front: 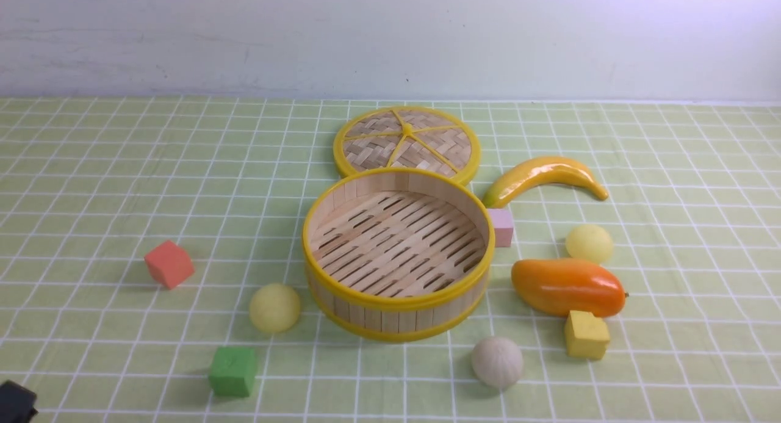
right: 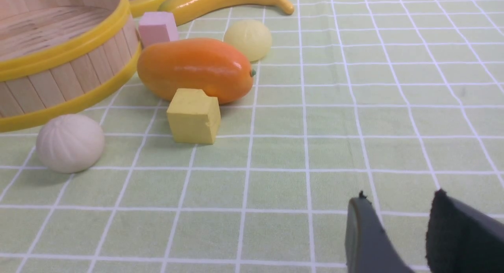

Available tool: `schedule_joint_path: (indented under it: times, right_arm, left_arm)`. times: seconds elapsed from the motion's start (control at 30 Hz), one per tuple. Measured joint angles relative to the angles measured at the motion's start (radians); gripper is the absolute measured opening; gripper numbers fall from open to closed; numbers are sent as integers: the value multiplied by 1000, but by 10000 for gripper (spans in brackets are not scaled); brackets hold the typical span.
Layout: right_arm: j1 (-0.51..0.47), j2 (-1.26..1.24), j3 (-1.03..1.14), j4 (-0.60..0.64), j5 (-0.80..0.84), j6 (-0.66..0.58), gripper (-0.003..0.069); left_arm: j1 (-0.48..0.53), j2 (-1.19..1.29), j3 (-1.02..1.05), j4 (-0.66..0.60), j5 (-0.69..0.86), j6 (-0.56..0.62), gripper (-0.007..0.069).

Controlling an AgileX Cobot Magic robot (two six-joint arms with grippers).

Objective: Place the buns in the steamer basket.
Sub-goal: Use the left arm to grab a steamed stuffed bun

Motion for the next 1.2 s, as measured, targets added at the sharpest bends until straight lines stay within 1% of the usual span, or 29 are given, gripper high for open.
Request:
schedule_joint_path:
  times: [0.1,0.17,0.23,0.3,0.37,0.4,0.43,0.47,0.5,0.53,0.57,0.63,0.67,0.7,0.73,0.77,0.83,0.93,1.0,1.1,1.13,1.17,1.2]
  right_arm:
    - [0,0,0,0,-1,0,241]
    - [0,0,0,0,-1,0,241]
    - [0,0,0,0,-1,0,241]
    - [0,0,0,0,-1,0,241]
    - [0,0,0,0,-1,0,241]
    - [0,0,0,0,-1,0,241]
    - [0,0,0,0,-1,0,241]
    - [0,0,0,0,-1,0,241]
    - [0,0,0,0,-1,0,241]
    - [0,0,0,0,-1,0,241]
    - [0,0,0,0,-1,0,241]
    - [0,0,0,0,-1,0,241]
    - [0,0,0,0,-1,0,241]
    - [0,0,0,0,-1,0,241]
    - [0,0,0,0,-1,0,241]
    - [0,0,0,0,-1,0,241]
    - [0,0,0,0,-1,0,241]
    - [0,0,0,0,-1,0,241]
    - [0,0,0,0,-1,0,241]
    - [0,0,0,0,-1,0,241]
    - [0,0,0,0,-1,0,241]
    - [0,0,0,0,-1,0,241]
    - [0,0,0,0,-1,0,241]
  left_arm:
    - [0,0,0,-32,-51,20,207]
    - [0,0,-21,-39,-18,23,191]
    - [0,0,-81,-38,49,41,152]
    - [0,0,-148,-30,110,70,87]
    - [0,25,-255,-19,217,118,15]
    - [0,50,-286,-16,264,135,-9]
    - [0,58,-307,-13,277,139,-14]
    - [0,159,-403,0,407,173,-13]
    - [0,210,-447,8,491,189,-13]
    - [0,224,-447,8,491,189,-13]
    - [0,339,-556,34,658,215,-13]
    - [0,496,-658,69,822,248,-13]
    - [0,511,-658,69,855,256,-13]
    - [0,620,-727,101,953,291,-13]
    - [0,709,-762,128,1006,320,-13]
    - [0,724,-775,137,1012,324,-13]
    - [0,887,-830,187,1032,379,-13]
    - [-19,1059,-889,220,1006,436,-13]
    - [-87,1167,-932,233,976,455,-13]
    - [-225,1277,-990,272,931,475,-13]
    - [-225,1277,-994,277,931,475,-13]
    - [-281,1333,-1027,308,920,481,-13]
    - [-291,1347,-1036,317,919,484,-13]
